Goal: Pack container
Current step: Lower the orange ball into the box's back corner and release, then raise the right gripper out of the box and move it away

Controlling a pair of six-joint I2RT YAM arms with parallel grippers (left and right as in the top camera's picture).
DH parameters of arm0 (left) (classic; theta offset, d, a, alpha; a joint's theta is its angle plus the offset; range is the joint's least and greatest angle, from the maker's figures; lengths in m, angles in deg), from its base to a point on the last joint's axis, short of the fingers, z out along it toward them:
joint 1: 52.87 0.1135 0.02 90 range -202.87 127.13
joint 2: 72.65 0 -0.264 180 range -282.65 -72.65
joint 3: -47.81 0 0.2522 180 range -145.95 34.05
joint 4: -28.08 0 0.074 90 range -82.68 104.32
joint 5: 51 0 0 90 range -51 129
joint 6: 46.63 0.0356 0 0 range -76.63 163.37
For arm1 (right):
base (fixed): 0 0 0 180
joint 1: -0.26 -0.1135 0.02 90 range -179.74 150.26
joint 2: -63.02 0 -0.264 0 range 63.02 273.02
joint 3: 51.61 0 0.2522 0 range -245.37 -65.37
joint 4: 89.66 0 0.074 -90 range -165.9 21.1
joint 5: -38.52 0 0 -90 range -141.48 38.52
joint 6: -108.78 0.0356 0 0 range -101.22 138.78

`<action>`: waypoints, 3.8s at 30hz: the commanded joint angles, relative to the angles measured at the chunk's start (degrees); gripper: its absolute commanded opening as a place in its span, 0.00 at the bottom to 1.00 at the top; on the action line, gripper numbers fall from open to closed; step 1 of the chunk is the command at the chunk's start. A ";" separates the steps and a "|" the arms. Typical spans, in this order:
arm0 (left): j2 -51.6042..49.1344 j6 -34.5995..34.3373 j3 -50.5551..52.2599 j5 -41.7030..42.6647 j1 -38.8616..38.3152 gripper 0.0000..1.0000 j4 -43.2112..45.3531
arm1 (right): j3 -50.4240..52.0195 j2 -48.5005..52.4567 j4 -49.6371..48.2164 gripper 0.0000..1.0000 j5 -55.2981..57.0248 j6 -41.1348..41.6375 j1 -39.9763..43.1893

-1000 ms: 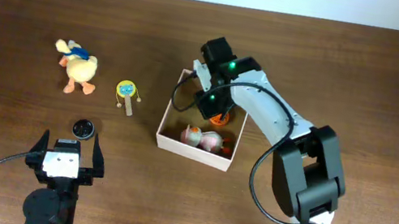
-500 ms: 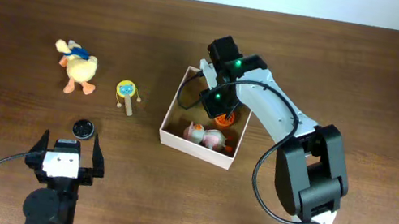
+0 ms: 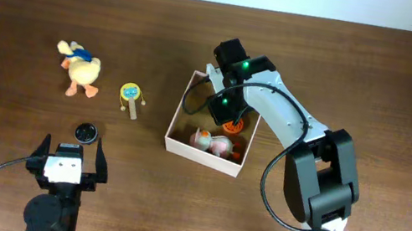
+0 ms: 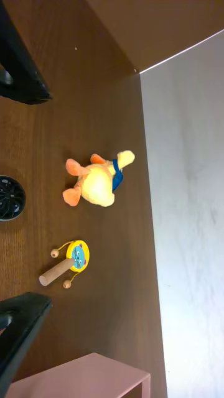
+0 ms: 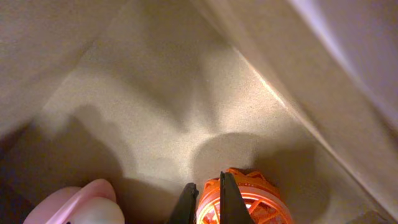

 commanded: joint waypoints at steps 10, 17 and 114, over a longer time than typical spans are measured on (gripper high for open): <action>0.39 -0.33 0.46 0.46 -0.33 0.99 0.20 | 0.57 0.35 2.12 0.04 -1.75 -4.94 -1.62; 0.39 -0.33 0.46 0.46 -0.33 0.99 0.20 | 0.46 0.31 3.41 0.04 -3.32 -6.40 -2.97; 0.39 -0.33 0.46 0.44 -0.33 0.99 0.20 | -0.31 0.31 7.10 0.04 -1.77 -28.44 -0.46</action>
